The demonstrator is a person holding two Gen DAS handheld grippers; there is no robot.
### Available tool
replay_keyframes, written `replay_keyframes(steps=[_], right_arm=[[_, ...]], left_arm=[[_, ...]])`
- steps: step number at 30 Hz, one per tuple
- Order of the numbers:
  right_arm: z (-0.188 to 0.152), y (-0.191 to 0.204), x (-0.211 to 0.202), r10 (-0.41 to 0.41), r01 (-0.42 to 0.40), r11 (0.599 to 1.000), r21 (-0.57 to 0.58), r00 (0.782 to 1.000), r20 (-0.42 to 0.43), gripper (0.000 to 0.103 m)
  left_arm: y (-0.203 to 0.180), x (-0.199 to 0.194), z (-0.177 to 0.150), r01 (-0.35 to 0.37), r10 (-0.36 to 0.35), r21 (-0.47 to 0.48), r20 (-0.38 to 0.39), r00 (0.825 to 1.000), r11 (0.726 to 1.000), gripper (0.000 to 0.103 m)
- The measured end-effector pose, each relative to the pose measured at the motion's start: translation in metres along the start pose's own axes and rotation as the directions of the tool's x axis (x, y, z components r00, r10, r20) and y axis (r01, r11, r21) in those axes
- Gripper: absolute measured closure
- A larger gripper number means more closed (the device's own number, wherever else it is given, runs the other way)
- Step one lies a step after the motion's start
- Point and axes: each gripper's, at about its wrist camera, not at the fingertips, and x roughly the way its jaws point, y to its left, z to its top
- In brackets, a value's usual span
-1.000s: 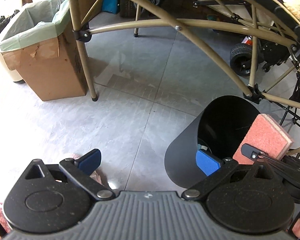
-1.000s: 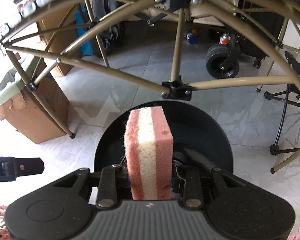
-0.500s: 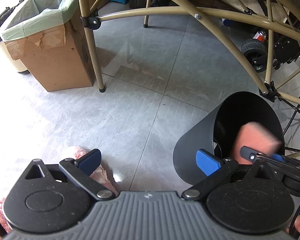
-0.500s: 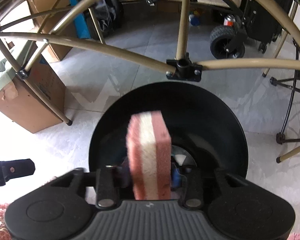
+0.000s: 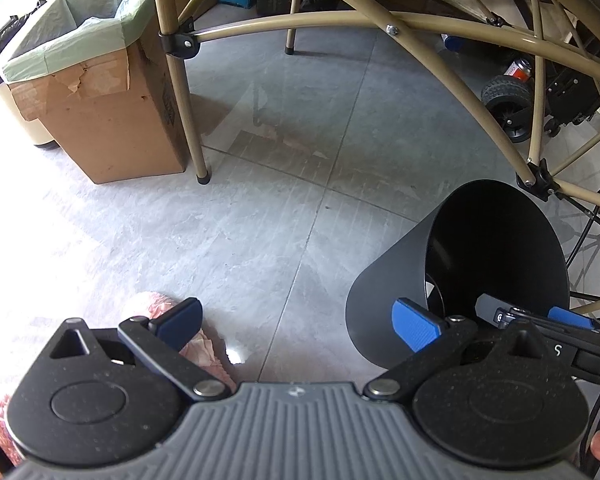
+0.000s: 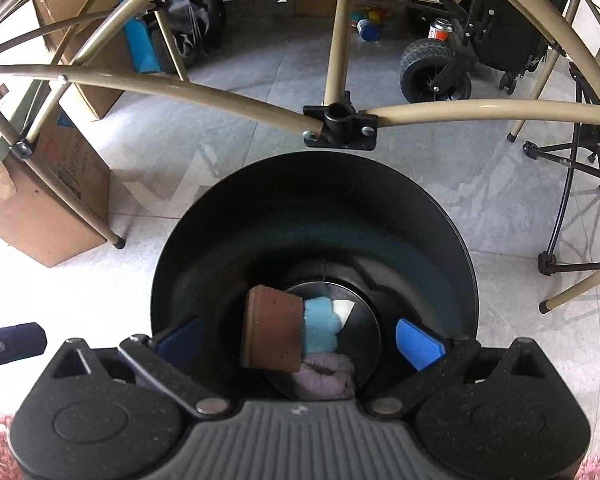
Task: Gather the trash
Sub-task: 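Raise both tools back toward the table items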
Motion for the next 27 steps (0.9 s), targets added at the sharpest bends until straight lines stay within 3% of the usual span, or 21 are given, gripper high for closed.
replay_keyframes(steps=[13, 27], right_arm=[[-0.003, -0.001, -0.018, 0.000, 0.000, 1.000, -0.006, 0.999, 0.043, 0.000], [-0.016, -0.015, -0.089, 0.017, -0.019, 1.000, 0.010, 0.982, 0.186, 0.000]], left_arm=[[-0.011, -0.021, -0.003, 0.033, -0.034, 0.018, 0.052, 0.998, 0.999, 0.000], [-0.028, -0.085, -0.018, 0.075, -0.084, 0.052, 0.202, 0.976, 0.996, 0.000]])
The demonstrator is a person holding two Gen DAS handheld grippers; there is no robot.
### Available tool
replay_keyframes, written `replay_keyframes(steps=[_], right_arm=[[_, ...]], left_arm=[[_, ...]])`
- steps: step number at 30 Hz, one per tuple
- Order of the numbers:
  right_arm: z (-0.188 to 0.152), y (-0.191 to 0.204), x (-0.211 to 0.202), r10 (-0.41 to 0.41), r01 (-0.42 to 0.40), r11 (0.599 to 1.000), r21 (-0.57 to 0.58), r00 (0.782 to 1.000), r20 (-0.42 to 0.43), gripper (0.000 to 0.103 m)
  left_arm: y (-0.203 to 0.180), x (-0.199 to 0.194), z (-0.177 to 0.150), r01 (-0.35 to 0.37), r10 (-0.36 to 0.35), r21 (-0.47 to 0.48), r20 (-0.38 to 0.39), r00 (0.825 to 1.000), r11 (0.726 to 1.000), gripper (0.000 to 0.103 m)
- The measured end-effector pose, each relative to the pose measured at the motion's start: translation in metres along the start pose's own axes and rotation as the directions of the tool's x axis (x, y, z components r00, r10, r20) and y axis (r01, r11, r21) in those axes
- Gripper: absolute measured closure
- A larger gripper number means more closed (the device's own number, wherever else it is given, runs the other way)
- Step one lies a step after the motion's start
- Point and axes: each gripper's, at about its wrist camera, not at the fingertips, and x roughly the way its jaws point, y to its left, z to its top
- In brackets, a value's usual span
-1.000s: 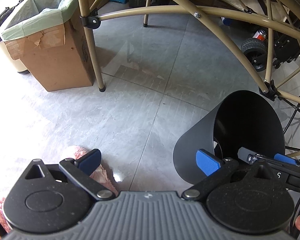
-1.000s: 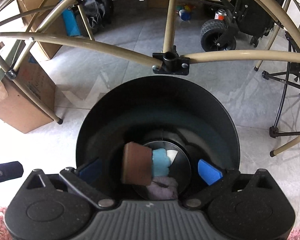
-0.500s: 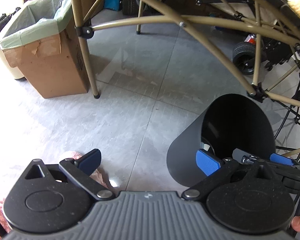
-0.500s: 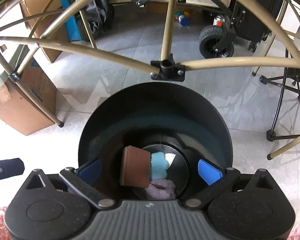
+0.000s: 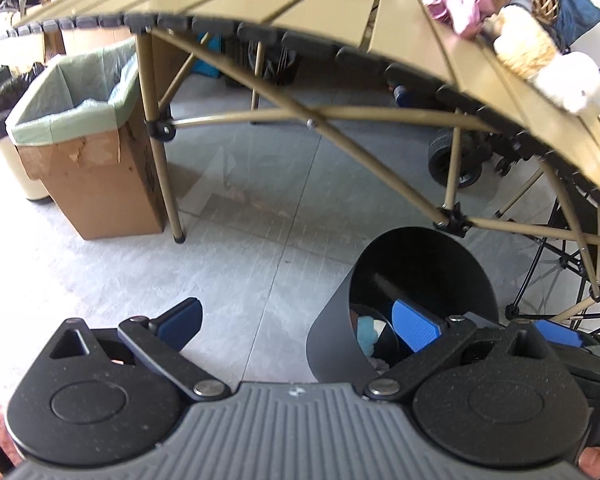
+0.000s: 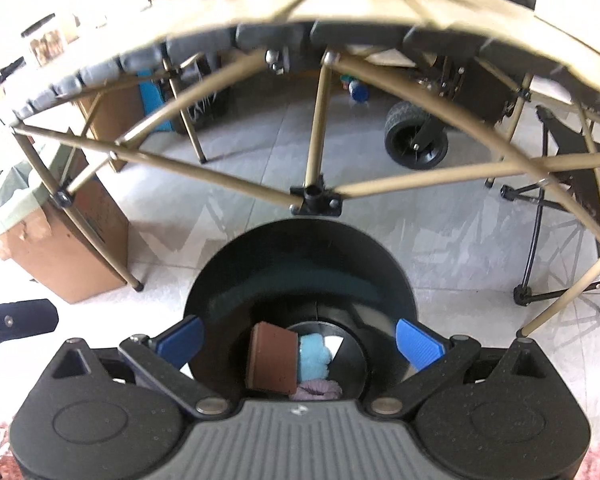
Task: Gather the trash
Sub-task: 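Raise both tools back toward the table items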
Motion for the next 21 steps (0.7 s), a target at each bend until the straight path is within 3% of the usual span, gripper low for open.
replay_keyframes(steps=[11, 21], right_arm=[[0.009, -0.021, -0.077, 0.028, -0.028, 1.000, -0.003, 0.987, 0.160, 0.000], [0.036, -0.052, -0.132, 0.021, -0.034, 0.999, 0.034, 0.941, 0.337, 0.000]], left_arm=[[-0.027, -0.049, 0.005, 0.034, -0.039, 0.054, 0.104, 0.994, 0.998, 0.000], [-0.064, -0.083, 0.033, 0.056, -0.076, 0.099, 0.219, 0.973, 0.994, 0.000]])
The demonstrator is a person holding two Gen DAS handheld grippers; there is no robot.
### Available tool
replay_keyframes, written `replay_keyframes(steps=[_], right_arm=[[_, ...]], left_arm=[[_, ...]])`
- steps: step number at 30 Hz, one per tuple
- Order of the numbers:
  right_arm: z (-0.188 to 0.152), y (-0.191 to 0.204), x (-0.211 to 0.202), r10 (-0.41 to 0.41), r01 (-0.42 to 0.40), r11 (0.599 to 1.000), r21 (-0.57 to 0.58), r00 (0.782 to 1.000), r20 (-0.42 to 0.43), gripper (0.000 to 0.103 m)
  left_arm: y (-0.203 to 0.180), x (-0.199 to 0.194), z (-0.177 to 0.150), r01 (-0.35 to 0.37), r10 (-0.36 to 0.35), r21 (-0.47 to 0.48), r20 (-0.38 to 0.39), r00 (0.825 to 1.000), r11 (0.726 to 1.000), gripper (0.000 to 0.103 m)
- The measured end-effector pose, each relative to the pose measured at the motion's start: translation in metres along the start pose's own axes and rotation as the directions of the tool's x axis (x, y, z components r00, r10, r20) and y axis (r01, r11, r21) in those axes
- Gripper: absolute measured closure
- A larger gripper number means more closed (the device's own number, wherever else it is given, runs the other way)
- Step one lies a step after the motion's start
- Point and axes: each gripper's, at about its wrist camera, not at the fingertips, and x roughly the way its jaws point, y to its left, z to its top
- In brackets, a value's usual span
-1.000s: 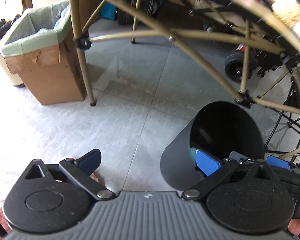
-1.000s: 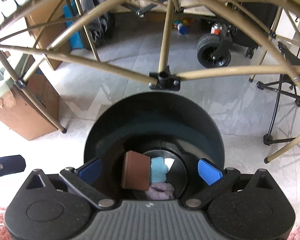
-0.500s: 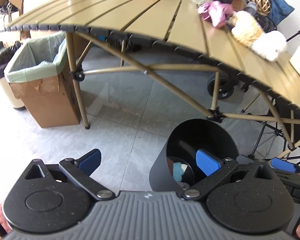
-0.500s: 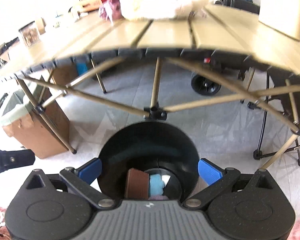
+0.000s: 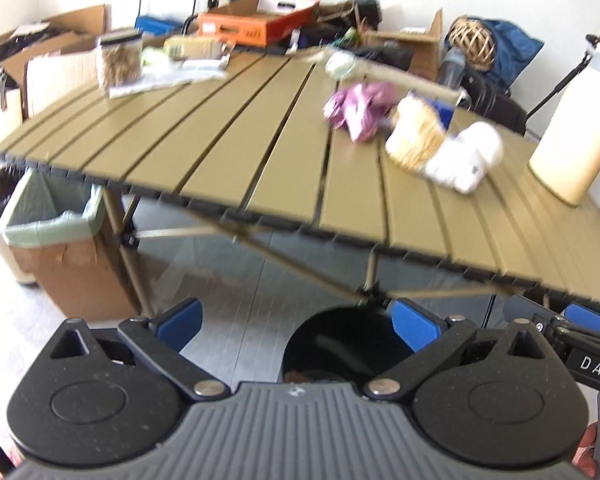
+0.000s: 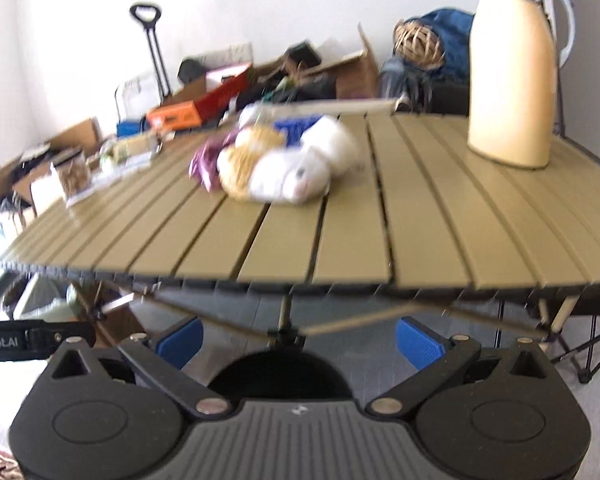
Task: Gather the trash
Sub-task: 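Raise both tools back toward the table items, then move the right gripper toward the white foam roll and blue box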
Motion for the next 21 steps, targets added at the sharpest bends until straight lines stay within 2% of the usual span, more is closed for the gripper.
replay_keyframes(steps=[12, 21], right_arm=[[0.049, -0.035, 0.010, -0.016, 0.007, 0.998, 0.069, 0.991, 0.132, 0.000], [0.086, -0.038, 0.034, -0.034, 0.028, 0.999, 0.031, 0.977, 0.209, 0.001]], left_arm=[[-0.034, 0.008, 0.049, 0.028, -0.028, -0.005, 0.097, 0.995, 1.000, 0.000], [-0.053, 0.041, 0.083, 0.015, -0.015, 0.001, 0.130, 0.991, 1.000, 0.000]])
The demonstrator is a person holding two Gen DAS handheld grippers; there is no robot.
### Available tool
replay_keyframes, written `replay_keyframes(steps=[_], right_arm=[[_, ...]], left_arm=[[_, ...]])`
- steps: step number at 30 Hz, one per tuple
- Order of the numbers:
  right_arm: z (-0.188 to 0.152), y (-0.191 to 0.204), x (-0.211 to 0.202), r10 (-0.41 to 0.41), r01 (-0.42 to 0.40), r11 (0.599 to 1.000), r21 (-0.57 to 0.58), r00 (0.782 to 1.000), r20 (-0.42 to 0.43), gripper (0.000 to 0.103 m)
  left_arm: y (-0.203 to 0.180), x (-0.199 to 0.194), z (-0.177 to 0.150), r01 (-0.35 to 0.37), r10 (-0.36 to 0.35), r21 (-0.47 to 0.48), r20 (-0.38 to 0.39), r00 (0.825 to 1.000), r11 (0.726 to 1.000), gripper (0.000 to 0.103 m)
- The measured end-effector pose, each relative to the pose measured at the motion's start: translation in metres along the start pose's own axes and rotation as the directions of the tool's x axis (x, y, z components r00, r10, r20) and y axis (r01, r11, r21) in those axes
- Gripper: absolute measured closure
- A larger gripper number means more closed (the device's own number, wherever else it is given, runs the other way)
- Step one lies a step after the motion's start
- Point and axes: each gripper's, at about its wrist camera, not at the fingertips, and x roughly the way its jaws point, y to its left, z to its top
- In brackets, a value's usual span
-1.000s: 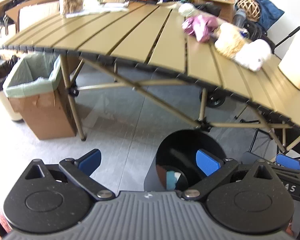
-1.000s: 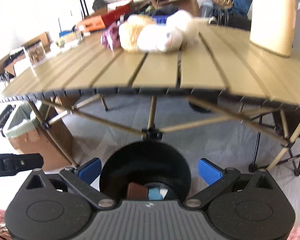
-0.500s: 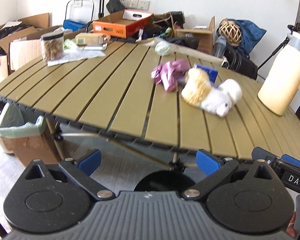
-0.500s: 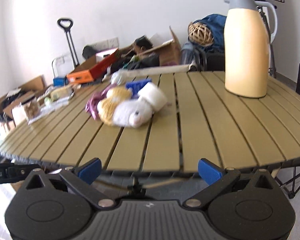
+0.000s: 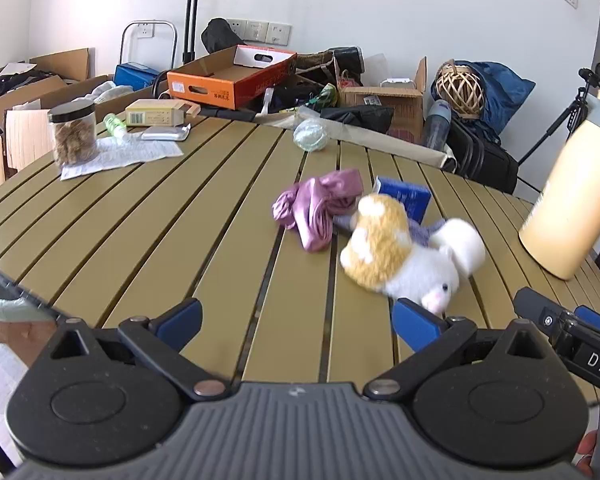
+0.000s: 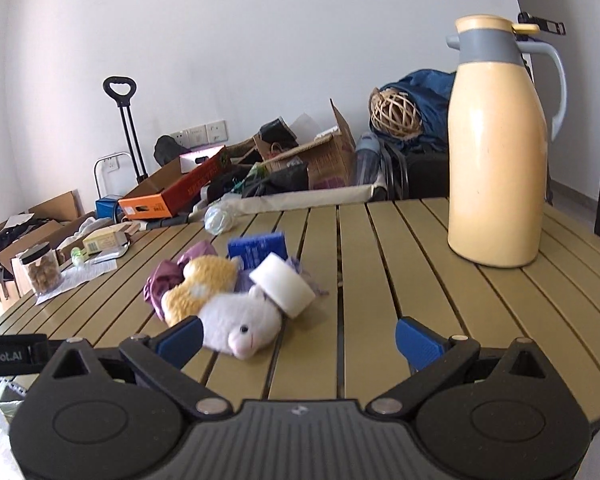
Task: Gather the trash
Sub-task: 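Move the right gripper toward the white foam roll and blue box, then grasp the white foam roll with the right gripper while the left grasps the yellow plush toy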
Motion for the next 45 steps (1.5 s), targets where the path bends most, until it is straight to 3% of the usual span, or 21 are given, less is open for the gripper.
replay_keyframes(steps=[5, 23, 26, 30, 45], right_arm=[[0.014, 0.005, 0.024, 0.007, -0.007, 1.000, -0.011, 1.000, 0.027, 0.002], [0.020, 0.011, 0.128, 0.020, -0.016, 0.998, 0.059, 0.998, -0.063, 0.015], [0.019, 0.009, 0.139, 0.019, -0.012, 0.997, 0.077, 0.996, -0.084, 0.027], [0.017, 0.003, 0.146, 0.057, -0.042, 0.990, 0.137, 0.993, -0.104, 0.042], [0.016, -0.011, 0.136, 0.063, -0.050, 0.978, 0.203, 0.996, -0.059, 0.048]], left_arm=[[-0.008, 0.021, 0.017, -0.008, 0.008, 0.003, 0.008, 1.000, 1.000, 0.000], [0.005, 0.084, 0.052, -0.044, 0.043, -0.062, -0.018, 0.999, 0.997, 0.000], [0.004, 0.088, 0.050, -0.035, 0.033, -0.062, -0.032, 0.999, 0.997, 0.000], [0.007, 0.088, 0.049, -0.021, 0.019, -0.063, -0.032, 0.999, 0.998, 0.000], [0.006, 0.088, 0.047, -0.028, 0.026, -0.065, -0.030, 0.999, 0.998, 0.000]])
